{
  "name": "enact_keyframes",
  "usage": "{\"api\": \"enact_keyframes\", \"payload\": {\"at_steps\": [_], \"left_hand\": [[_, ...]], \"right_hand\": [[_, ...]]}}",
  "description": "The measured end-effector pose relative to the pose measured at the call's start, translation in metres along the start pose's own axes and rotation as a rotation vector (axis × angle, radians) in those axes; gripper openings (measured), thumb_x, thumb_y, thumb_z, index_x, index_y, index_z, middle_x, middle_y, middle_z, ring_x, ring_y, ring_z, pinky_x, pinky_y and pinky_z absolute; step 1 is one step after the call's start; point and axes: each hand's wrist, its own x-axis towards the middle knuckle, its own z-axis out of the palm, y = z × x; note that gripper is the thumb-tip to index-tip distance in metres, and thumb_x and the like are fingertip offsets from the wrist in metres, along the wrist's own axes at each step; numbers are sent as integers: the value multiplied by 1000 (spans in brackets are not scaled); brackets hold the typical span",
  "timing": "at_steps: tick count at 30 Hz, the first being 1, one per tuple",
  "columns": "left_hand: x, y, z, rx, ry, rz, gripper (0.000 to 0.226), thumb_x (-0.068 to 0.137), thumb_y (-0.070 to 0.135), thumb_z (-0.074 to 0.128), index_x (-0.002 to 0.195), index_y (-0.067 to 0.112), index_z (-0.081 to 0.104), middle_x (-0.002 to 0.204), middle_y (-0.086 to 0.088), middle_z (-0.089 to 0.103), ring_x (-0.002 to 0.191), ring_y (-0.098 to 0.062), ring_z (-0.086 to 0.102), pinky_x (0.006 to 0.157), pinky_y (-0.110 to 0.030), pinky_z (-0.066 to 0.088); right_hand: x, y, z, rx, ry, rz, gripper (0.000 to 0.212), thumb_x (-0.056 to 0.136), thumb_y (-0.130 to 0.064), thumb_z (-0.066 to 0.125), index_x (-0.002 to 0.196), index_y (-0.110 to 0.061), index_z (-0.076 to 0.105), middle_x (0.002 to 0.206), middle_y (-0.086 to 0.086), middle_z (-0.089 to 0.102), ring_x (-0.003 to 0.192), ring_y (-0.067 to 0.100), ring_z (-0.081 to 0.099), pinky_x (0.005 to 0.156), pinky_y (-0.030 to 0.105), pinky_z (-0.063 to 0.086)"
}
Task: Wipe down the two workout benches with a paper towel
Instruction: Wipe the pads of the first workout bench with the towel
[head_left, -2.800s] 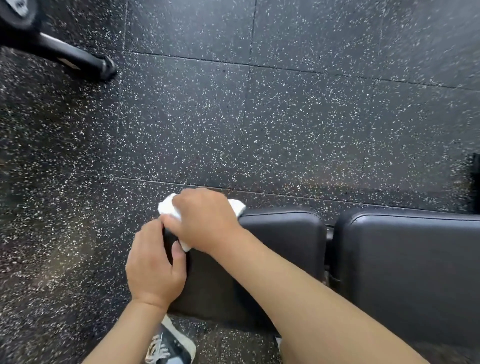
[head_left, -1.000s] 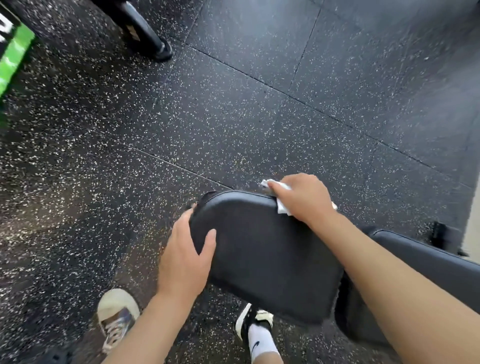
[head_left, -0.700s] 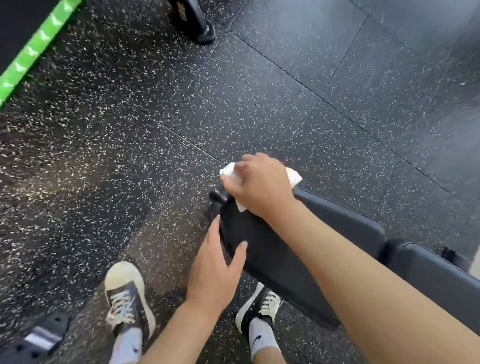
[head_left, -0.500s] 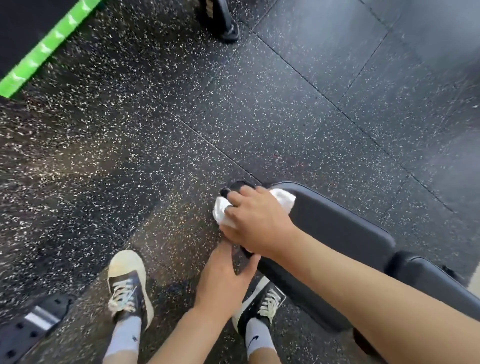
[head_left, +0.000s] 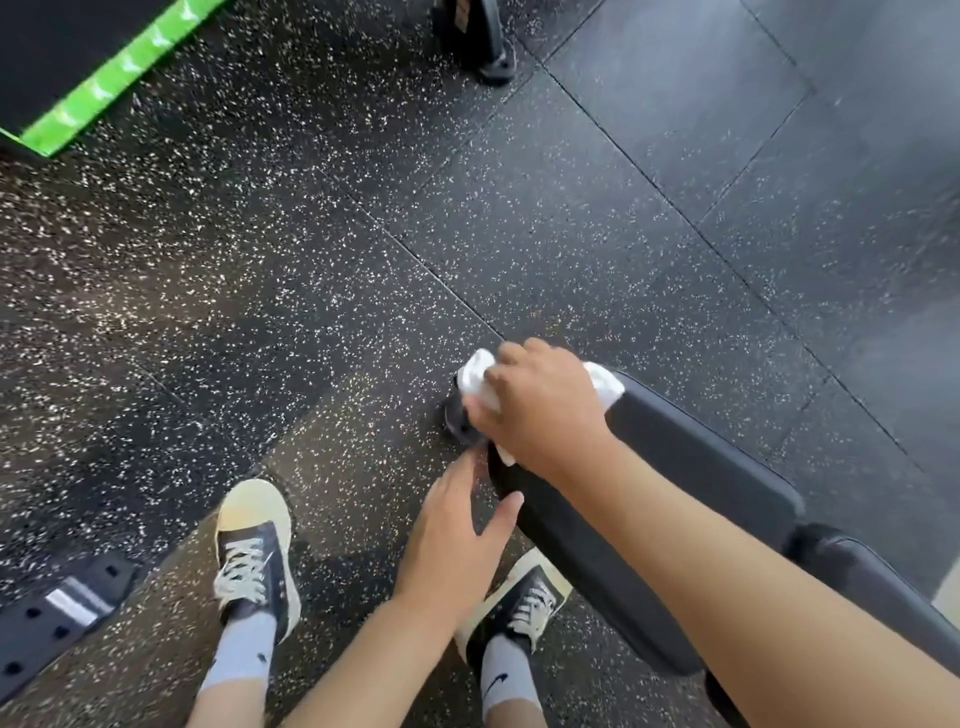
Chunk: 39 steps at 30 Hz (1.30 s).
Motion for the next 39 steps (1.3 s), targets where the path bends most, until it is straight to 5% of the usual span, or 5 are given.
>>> {"api": "enact_keyframes", "payload": {"at_steps": [4, 14, 22, 29, 39], "left_hand": [[13, 17, -4, 198, 31, 150, 59, 98, 58, 57, 147, 29, 40, 139, 18, 47, 137, -4, 42, 112, -20, 34], [69, 112, 54, 809, 58, 652, 56, 100, 50, 47, 149, 24, 56, 159, -5, 48, 150, -34, 40, 122, -65, 26], [90, 178, 163, 1160, -316, 813, 62, 100, 61, 34, 145, 24, 56, 131, 7, 67, 119, -20, 63, 103, -44, 44], [94, 177, 177, 1112, -246, 884, 48, 96, 46, 49, 128, 17, 68, 107, 3, 74, 91, -26, 70, 75, -39, 53], [97, 178, 178, 1176, -299, 921, 51, 92, 46, 46, 133, 20, 61, 114, 4, 70, 97, -24, 67, 76, -37, 48]], "right_hand": [[-68, 34, 3, 53, 171, -124, 32, 96, -42, 68, 87, -11, 66, 78, 5, 51, 68, 27, 48, 53, 39, 39], [-170, 171, -3, 122, 279, 574, 36, 101, -51, 58, 95, -17, 64, 88, -2, 60, 85, 23, 57, 64, 32, 35], [-251, 171, 5, 403, 421, 964, 36, 101, -48, 50, 101, -15, 63, 92, 0, 55, 85, 26, 57, 70, 40, 45], [-284, 75, 23, 531, 483, 1168, 36, 107, -48, 43, 121, -18, 56, 94, 0, 51, 77, 24, 51, 62, 42, 53], [-212, 168, 6, 502, 594, 1556, 33, 102, -42, 55, 109, -10, 63, 97, 5, 61, 83, 29, 60, 59, 34, 37]]}}
